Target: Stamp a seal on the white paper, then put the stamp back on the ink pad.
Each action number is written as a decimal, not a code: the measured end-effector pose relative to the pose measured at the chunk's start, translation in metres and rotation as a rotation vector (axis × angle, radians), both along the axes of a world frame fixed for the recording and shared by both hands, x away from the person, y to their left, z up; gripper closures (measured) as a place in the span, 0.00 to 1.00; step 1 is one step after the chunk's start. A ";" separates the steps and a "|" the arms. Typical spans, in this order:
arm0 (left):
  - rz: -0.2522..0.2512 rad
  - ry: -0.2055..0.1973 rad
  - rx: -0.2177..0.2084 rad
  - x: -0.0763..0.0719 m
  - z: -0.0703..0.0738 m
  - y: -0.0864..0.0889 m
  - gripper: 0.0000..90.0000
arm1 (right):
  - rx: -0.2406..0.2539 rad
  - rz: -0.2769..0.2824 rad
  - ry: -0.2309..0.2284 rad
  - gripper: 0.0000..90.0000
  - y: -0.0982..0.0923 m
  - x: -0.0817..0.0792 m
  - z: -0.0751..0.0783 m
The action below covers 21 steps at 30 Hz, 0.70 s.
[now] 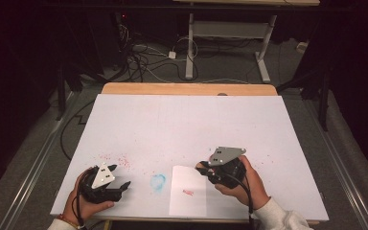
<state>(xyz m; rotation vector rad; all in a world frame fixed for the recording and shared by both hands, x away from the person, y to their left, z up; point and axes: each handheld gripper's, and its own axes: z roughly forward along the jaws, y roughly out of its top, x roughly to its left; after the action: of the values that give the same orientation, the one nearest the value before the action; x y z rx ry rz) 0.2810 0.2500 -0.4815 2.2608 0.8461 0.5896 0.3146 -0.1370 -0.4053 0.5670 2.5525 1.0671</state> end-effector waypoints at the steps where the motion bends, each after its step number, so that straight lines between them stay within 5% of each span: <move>1: 0.001 0.001 -0.001 0.000 0.000 0.000 0.27 | 0.004 -0.002 -0.004 0.84 -0.001 0.000 0.001; 21: 0.000 -0.004 0.009 -0.002 0.001 -0.002 0.27 | 0.034 -0.070 -0.034 0.84 -0.022 0.008 0.012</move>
<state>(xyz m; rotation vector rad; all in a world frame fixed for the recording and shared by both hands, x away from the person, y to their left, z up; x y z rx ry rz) 0.2795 0.2483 -0.4809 2.2670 0.8433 0.5997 0.3228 -0.1590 -0.3929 0.6368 2.4708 1.0888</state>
